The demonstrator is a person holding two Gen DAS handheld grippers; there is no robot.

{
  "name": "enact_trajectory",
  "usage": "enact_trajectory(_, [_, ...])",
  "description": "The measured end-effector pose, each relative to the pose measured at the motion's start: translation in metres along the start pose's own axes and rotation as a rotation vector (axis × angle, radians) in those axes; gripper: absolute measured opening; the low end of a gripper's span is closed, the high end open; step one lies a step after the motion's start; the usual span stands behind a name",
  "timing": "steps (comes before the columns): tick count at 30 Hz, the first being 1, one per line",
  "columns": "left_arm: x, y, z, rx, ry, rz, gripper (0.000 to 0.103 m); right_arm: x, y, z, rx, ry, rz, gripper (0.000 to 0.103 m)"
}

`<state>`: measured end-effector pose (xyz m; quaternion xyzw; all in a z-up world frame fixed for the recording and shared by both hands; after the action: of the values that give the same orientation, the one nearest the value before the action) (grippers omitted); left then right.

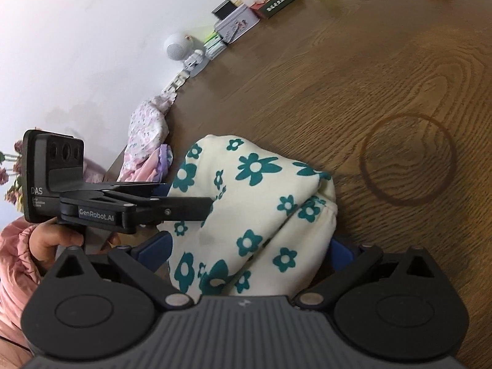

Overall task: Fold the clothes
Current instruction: 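Grasp the folded dress bundle with both grippers from opposite sides, then carry the bundle with both grippers toward the wall and set it down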

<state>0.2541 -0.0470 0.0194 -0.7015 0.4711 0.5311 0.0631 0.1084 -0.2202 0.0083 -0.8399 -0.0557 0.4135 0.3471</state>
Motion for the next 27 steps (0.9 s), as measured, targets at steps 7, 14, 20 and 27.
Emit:
enact_trajectory(7, [0.005, 0.003, 0.0, 0.029, -0.004, 0.033, 0.085, -0.002, 0.005, 0.003, 0.049, 0.04, -0.01, 0.102])
enact_trajectory(14, [0.007, 0.001, 0.008, -0.05, 0.031, 0.116, 0.062, -0.007, 0.022, 0.001, 0.088, 0.098, 0.011, 0.064])
enact_trajectory(20, [0.008, 0.001, 0.016, -0.124, 0.086, 0.143, 0.049, -0.006, 0.04, -0.003, 0.102, 0.067, -0.07, 0.049])
enact_trajectory(27, [-0.005, -0.003, 0.027, -0.229, 0.184, 0.135, 0.044, 0.007, 0.047, -0.022, 0.055, 0.03, -0.144, 0.044])
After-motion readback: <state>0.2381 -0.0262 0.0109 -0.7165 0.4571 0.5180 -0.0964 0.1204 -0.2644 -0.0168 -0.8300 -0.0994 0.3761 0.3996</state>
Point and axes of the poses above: each gripper's, at about its wrist camera, not at the fingertips, and x roughly the way its jaws point, y to its right, z to its underside, the point moved 2 cm from there along x, roughly the way its jaws point, and after that the axes turned 2 degrees about z, right-handed, at the moved point
